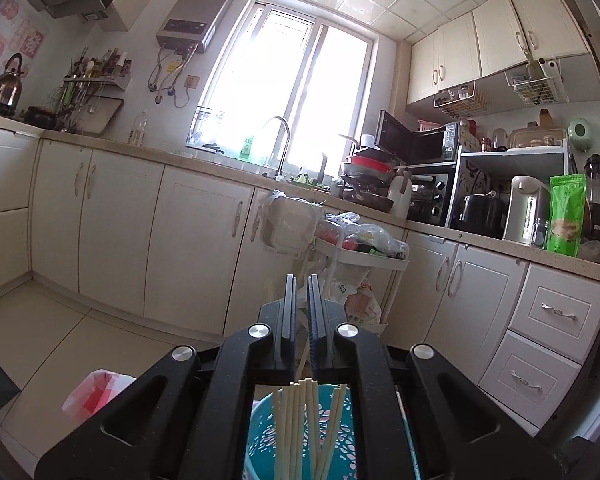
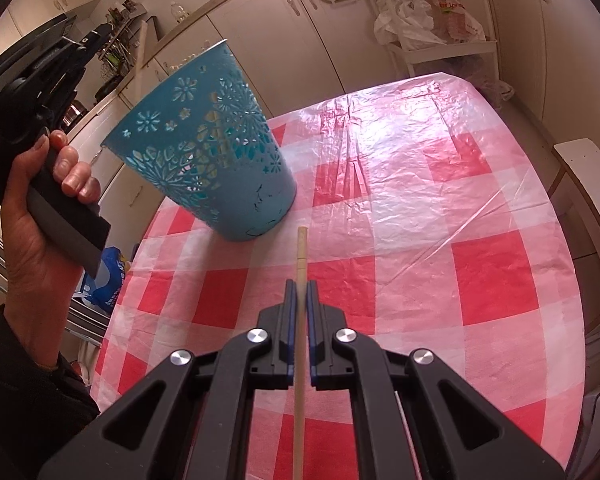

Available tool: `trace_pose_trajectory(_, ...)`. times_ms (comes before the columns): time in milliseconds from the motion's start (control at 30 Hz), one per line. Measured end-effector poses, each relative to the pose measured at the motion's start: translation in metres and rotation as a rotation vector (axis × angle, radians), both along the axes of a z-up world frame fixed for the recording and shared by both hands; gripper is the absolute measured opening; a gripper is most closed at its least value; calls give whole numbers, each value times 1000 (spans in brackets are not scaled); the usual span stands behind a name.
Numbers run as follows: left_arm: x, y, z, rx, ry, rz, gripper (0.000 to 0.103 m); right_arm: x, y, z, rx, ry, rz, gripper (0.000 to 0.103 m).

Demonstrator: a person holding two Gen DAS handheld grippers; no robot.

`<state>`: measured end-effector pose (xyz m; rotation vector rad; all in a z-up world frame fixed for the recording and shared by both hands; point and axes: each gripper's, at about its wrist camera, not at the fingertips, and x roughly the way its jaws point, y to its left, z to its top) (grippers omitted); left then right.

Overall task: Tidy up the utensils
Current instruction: 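Lift the left gripper's chopstick over the teal cup while the right gripper lifts its chopstick, then open the left gripper to drop its chopstick into the teal cup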

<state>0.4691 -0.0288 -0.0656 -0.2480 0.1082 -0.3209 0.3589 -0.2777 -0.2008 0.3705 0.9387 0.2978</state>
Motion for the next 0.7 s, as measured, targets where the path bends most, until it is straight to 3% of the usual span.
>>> trace_pose_trajectory(467,-23,7,7,18,28,7,7,-2,-7,14,40,-39,-31,6)
trace_pose_trajectory(500,-29,8,10,24,40,15,14,-3,-7,17,48,-48,-37,6)
trace_pose_trajectory(600,-51,12,13,44,70,67,53,-6,-10,30,82,-87,-60,6)
trace_pose_trajectory(700,-76,14,13,93,91,94,69,-10,-9,48,112,-145,-76,6)
